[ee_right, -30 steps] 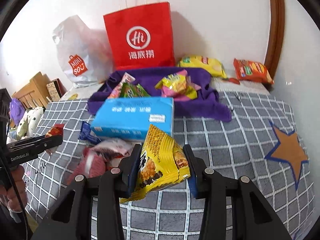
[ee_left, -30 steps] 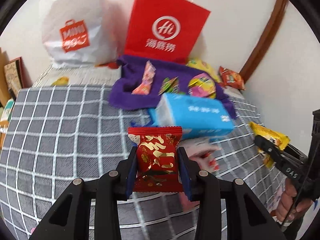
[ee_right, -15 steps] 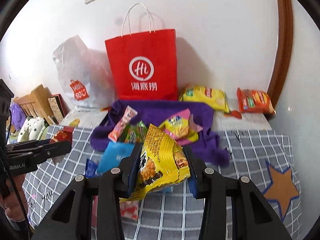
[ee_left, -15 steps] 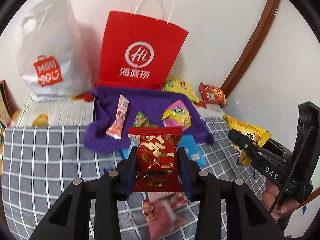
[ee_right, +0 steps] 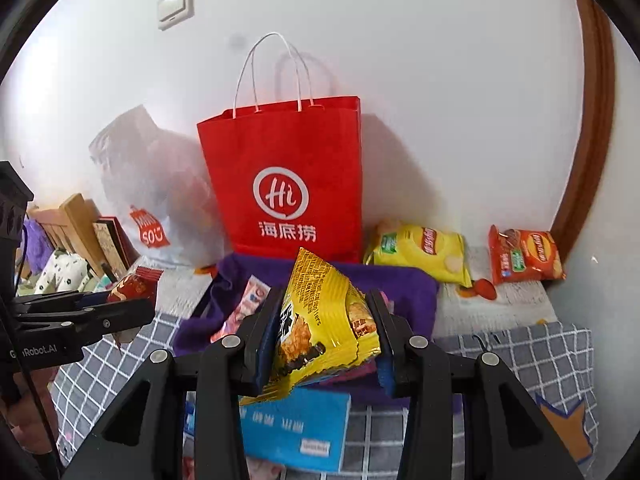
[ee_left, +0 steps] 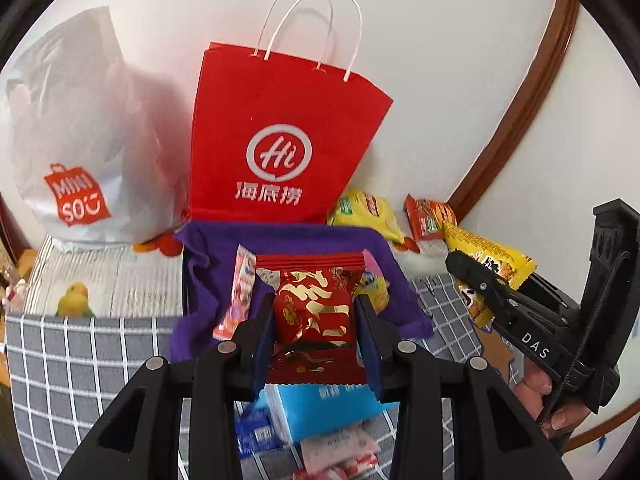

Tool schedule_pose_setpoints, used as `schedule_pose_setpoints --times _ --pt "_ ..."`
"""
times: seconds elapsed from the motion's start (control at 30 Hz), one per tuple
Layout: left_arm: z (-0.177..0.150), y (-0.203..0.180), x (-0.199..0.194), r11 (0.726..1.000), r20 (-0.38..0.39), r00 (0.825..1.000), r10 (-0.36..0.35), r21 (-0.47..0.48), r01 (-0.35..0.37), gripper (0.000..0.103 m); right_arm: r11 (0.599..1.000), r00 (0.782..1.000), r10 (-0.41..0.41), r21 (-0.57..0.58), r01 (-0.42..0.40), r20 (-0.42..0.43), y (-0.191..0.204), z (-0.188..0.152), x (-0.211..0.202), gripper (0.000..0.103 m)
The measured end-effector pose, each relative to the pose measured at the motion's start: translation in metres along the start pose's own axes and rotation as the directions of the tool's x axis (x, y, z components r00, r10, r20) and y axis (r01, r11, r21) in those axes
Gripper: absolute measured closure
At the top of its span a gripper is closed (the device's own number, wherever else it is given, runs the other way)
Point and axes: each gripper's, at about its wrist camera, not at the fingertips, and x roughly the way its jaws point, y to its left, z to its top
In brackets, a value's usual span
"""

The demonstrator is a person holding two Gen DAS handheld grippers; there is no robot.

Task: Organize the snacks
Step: 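Lift and carry the yellow bag and red candy in both tools over the towel, then lower both tools onto the towel and open them to release the snacks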

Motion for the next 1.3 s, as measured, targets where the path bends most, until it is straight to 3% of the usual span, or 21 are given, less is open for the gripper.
schedule_pose_setpoints --times 0.4,0.53,0.73,1.3 --pt "0.043 0.02 0.036 1.0 0.041 0.999 -0.001 -0.021 0.002 0.067 1.0 1.0 0.027 0.008 -0.027 0.008 -0.001 0.035 0.048 0.062" --pt "0.036 0.04 0.061 0.999 0.002 1.0 -0.018 -0.047 0.018 0.067 1.0 0.999 0.025 -0.007 -0.025 -0.038 0.001 0.03 0.077 0.062" --pt "0.036 0.06 0.088 0.997 -0.062 0.998 0.013 -0.073 -0.018 0.067 1.0 0.992 -0.008 -0.023 0.005 -0.13 -0.007 0.014 0.117 0.062" --pt "0.033 0.071 0.097 0.996 -0.096 0.995 0.023 -0.085 -0.031 0.067 0.997 0.969 0.008 -0.067 -0.025 -0.248 0.001 -0.01 0.161 0.062"
